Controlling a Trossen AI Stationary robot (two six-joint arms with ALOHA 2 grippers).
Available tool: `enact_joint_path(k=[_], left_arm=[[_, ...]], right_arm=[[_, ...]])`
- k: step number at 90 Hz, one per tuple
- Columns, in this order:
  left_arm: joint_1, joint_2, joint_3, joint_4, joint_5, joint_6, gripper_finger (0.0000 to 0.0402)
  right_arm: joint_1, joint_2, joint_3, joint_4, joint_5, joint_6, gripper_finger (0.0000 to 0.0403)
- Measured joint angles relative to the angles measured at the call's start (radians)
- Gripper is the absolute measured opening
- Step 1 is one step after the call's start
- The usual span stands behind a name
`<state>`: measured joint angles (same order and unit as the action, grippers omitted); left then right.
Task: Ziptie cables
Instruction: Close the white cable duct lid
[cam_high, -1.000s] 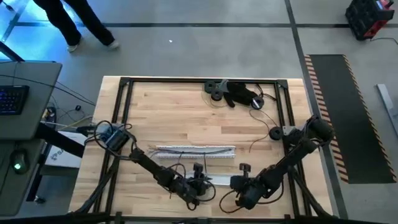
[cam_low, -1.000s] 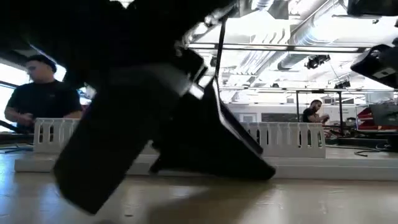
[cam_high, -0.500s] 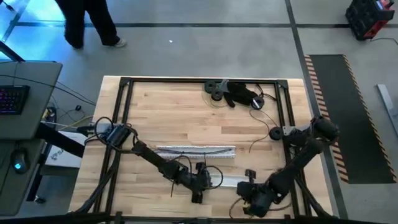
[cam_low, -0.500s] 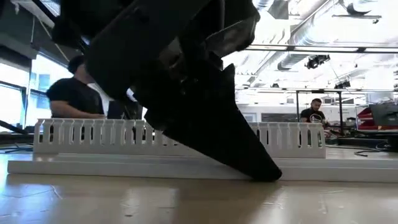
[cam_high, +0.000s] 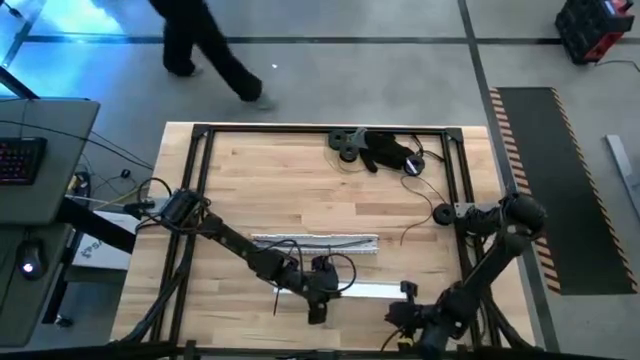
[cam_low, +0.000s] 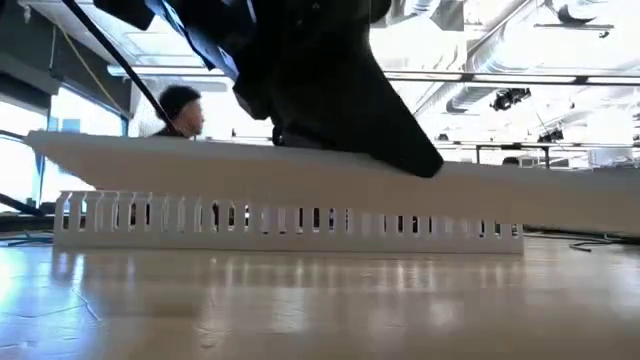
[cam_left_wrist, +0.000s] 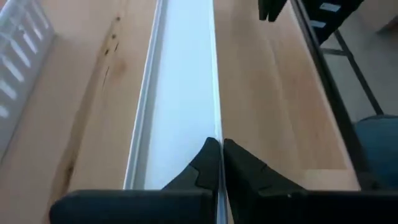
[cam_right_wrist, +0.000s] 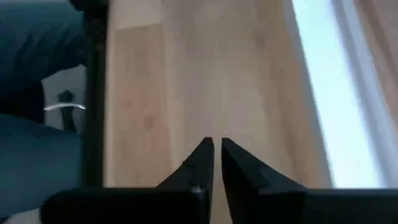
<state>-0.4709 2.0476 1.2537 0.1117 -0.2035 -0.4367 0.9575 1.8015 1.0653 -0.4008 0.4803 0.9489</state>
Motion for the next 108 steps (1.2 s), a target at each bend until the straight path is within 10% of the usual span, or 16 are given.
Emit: enact_joint_path(k=[35, 66, 81, 108], left_arm=[[0.0, 0.003, 0.002, 0.011, -0.015, -0.061, 0.0], [-0.001, 0.003, 0.003, 0.037, -0.016, -0.101, 0.0], [-0.004, 0.003, 0.003, 0.045, -0.006, -0.105, 0.0], [0.003, -0.035, 0.003, 0.02, -0.057, -0.007, 0.0037]], right_arm=[[-0.08, 0.01, 0.0, 0.125, 0.109, -0.5, 0.0168], [-0.151, 0.091, 0.0, 0.015, 0.166, -0.476, 0.0228], [-0.192, 0.115, 0.0, -0.016, 0.137, -0.347, 0.0204], [-0.222, 0.108, 0.002, -0.025, -0.051, -0.304, 0.0037]])
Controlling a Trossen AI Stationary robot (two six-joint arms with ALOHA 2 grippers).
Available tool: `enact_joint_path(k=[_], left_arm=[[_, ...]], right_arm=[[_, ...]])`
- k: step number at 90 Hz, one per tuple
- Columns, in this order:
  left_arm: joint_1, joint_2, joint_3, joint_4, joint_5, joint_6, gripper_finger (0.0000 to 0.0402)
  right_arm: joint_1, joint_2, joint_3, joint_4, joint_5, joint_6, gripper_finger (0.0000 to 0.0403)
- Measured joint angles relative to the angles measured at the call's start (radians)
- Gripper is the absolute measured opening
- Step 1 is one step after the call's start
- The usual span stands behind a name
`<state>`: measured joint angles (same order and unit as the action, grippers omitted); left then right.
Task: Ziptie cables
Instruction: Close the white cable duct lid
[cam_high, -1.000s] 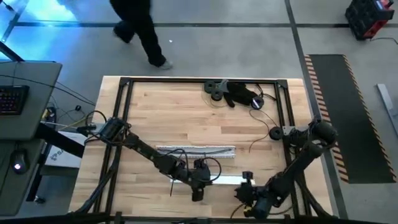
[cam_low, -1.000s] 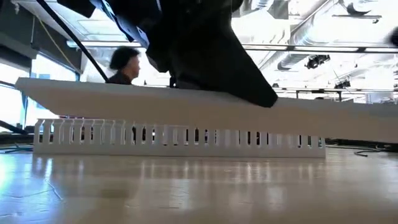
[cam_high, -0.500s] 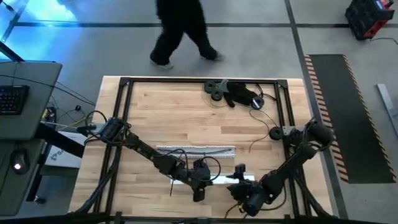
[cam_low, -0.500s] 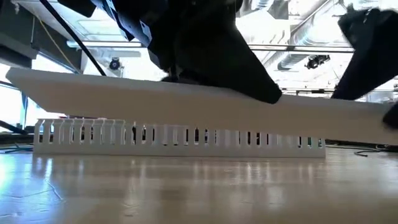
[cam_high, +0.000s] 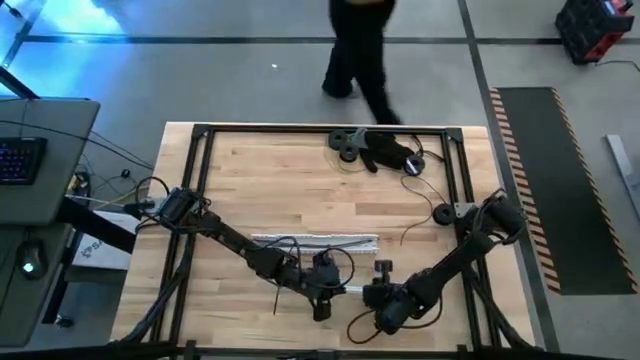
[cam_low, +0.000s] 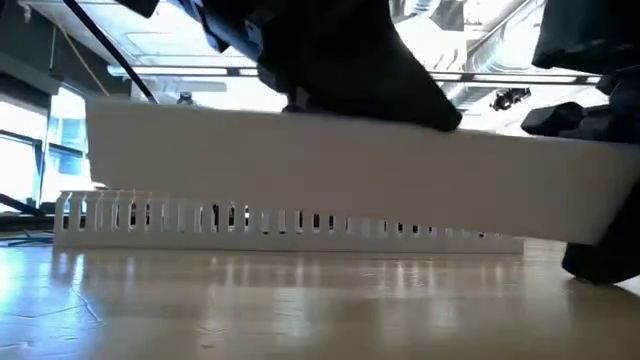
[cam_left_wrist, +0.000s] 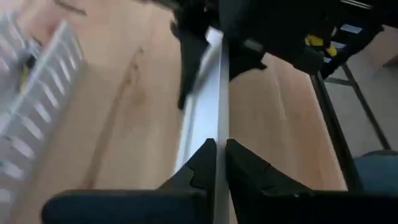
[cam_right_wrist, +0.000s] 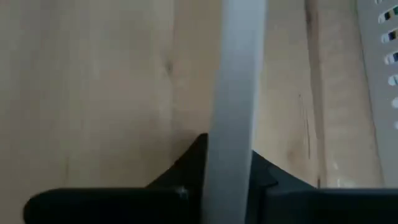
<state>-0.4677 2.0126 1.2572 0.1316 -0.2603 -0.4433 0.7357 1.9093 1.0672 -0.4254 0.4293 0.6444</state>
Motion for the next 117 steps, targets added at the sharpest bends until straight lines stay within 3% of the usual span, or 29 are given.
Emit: enact_joint_path(k=[17, 29, 37, 51, 67, 83, 105, 111, 117], left_arm=[[-0.001, -0.145, 0.002, -0.145, -0.025, 0.073, 0.0098], [-0.062, -0.212, 0.001, -0.158, -0.065, 0.352, 0.0112], [-0.128, -0.229, 0.001, -0.135, -0.156, 0.492, 0.0113], [-0.204, -0.209, 0.002, -0.192, -0.318, 0.434, 0.0113], [-0.259, -0.152, 0.0, -0.272, -0.389, 0.179, 0.0113], [-0.267, -0.07, -0.001, -0.287, -0.433, 0.064, 0.0113], [-0.26, -0.027, 0.0, -0.285, -0.437, -0.011, 0.0113], [-0.26, -0.028, 0.0, -0.284, -0.441, -0.025, 0.0113], [-0.265, -0.032, 0.0, -0.287, -0.455, -0.032, 0.0113]], right_arm=[[-0.038, -0.049, -0.002, -0.02, -0.204, -0.017, 0.0036], [-0.104, -0.069, -0.002, 0.013, -0.484, -0.121, 0.0036], [-0.161, -0.069, -0.013, 0.075, -0.669, -0.164, 0.0036], [-0.266, -0.059, -0.059, 0.221, -0.9, -0.161, 0.0036], [-0.345, -0.058, -0.108, 0.318, -0.962, -0.1, 0.0059], [-0.381, -0.056, -0.119, 0.315, -0.967, -0.015, 0.0151], [-0.403, -0.064, -0.117, 0.286, -0.969, -0.088, 0.0277], [-0.404, -0.092, -0.117, 0.239, -0.936, -0.125, 0.029], [-0.391, -0.144, -0.117, 0.197, -0.83, -0.166, 0.0293]])
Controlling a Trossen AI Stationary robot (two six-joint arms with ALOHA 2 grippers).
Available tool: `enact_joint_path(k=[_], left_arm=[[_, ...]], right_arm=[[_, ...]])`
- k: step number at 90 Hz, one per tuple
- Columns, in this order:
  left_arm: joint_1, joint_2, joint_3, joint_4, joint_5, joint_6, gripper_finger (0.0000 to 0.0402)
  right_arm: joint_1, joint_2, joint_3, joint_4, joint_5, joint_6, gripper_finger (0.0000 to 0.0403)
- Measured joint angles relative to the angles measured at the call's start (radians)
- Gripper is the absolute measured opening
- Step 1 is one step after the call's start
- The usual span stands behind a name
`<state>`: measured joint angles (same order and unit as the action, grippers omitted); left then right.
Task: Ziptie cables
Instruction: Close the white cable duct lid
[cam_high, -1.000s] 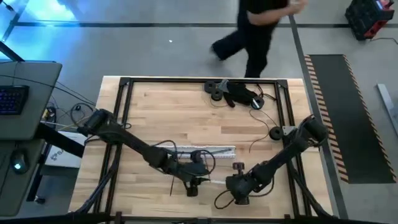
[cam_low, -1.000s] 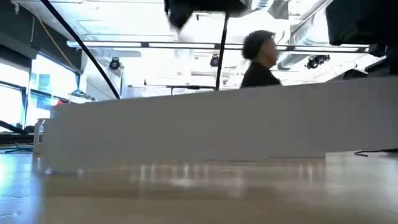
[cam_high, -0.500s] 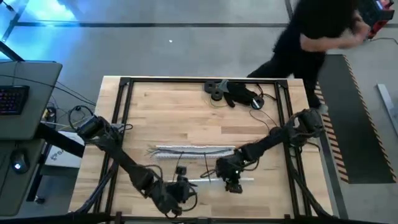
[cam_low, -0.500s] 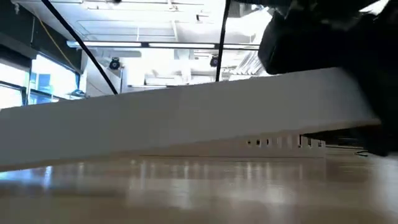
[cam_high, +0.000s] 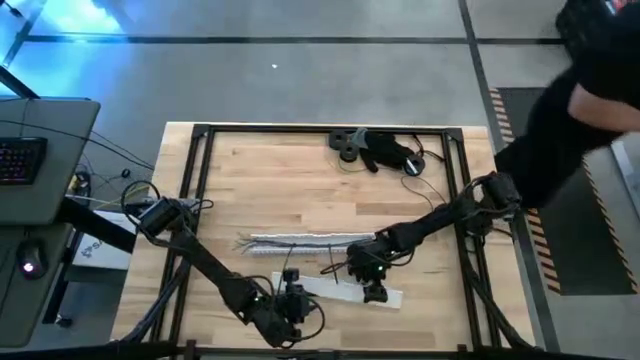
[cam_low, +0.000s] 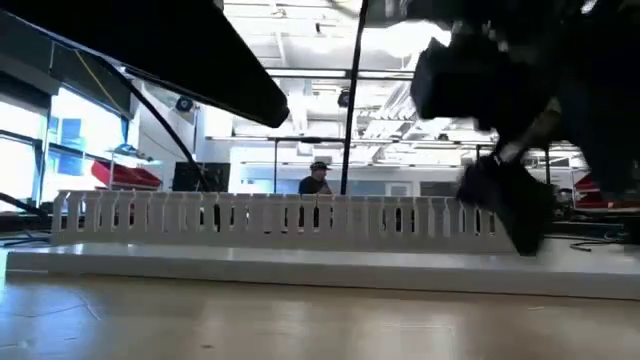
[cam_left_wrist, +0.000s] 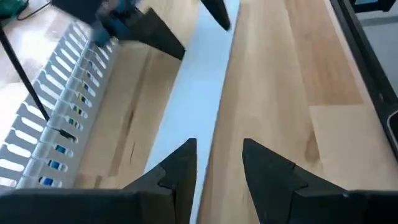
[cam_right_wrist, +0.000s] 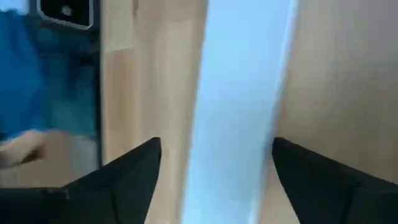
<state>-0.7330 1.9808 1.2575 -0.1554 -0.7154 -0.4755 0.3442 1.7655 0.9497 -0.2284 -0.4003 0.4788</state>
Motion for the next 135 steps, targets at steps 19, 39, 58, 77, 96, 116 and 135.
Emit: enact_joint_path(k=[19, 39, 58, 77, 96, 116, 135], left_arm=[[-0.015, -0.006, 0.0, -0.001, -0.127, -0.103, 0.0113], [-0.023, -0.006, 0.0, 0.002, -0.167, -0.16, 0.0113], [-0.023, -0.006, 0.0, 0.0, -0.165, -0.168, 0.0113], [-0.023, -0.006, 0.0, 0.001, -0.161, -0.169, 0.0113], [-0.02, -0.006, 0.0, 0.005, -0.171, -0.169, 0.0113], [-0.022, -0.006, 0.0, 0.035, -0.189, -0.151, 0.0113], [-0.023, -0.03, 0.0, 0.043, -0.196, -0.149, 0.0113]], right_arm=[[0.16, -0.145, 0.001, -0.054, 0.601, -0.043, 0.0283], [0.324, -0.023, 0.001, 0.168, 0.829, 0.03, 0.0282], [0.328, 0.171, 0.001, 0.372, 0.841, 0.018, 0.0298], [0.308, 0.26, 0.008, 0.328, 0.894, 0.116, 0.031], [0.314, 0.307, 0.014, 0.331, 0.9, 0.167, 0.0237], [0.339, 0.318, 0.014, 0.348, 0.978, 0.18, 0.0206], [0.336, 0.265, 0.002, 0.342, 0.974, 0.137, 0.0206]])
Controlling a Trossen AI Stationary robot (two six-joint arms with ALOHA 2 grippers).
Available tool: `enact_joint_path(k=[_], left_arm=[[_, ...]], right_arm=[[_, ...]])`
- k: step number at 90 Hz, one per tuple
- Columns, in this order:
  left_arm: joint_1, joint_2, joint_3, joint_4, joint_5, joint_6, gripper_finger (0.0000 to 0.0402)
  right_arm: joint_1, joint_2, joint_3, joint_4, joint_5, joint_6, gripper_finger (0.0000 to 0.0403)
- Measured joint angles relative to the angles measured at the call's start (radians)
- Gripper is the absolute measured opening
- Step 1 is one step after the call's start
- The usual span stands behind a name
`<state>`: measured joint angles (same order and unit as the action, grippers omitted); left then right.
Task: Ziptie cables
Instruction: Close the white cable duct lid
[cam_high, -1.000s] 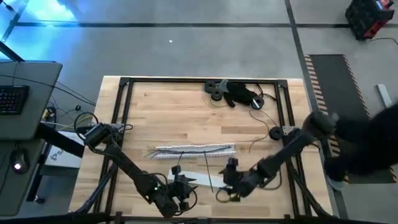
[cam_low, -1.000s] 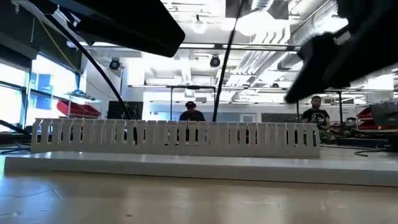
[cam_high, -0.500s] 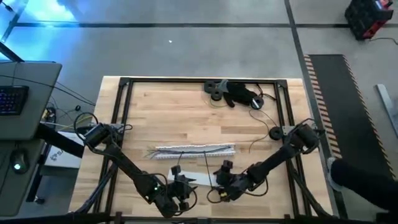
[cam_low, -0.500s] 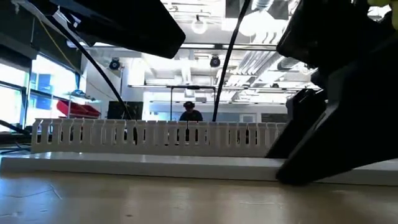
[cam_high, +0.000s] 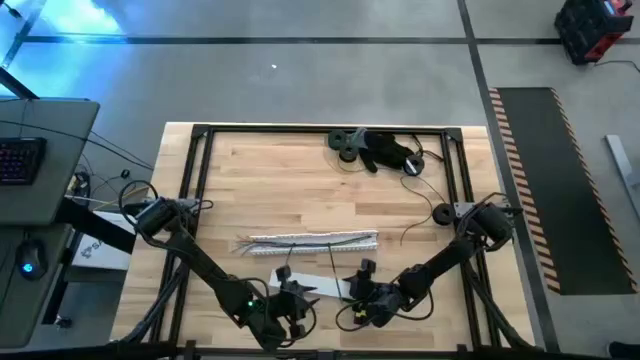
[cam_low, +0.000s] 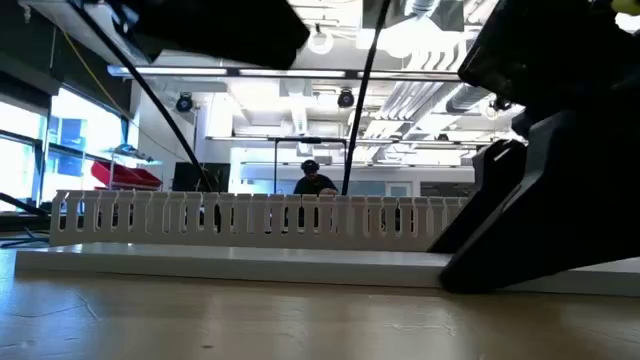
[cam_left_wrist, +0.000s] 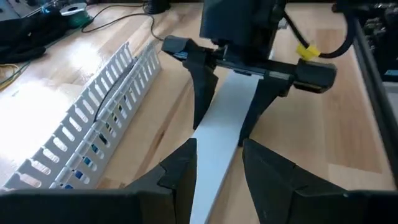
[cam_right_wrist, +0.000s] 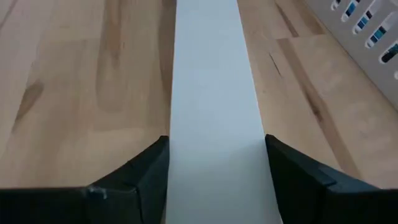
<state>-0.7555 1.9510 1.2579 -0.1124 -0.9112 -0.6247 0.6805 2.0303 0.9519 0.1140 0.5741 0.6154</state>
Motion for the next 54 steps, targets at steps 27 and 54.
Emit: enact_joint_path(k=[27, 54], left_arm=[[-0.009, -0.203, 0.0, -0.006, -0.016, 0.125, 0.0113], [-0.065, -0.424, 0.001, -0.236, -0.018, 0.102, 0.0111]], right_arm=[[-0.062, -0.168, -0.007, -0.033, -0.026, -0.204, 0.0205], [-0.186, -0.251, 0.044, 0.039, -0.087, -0.418, 0.0205]])
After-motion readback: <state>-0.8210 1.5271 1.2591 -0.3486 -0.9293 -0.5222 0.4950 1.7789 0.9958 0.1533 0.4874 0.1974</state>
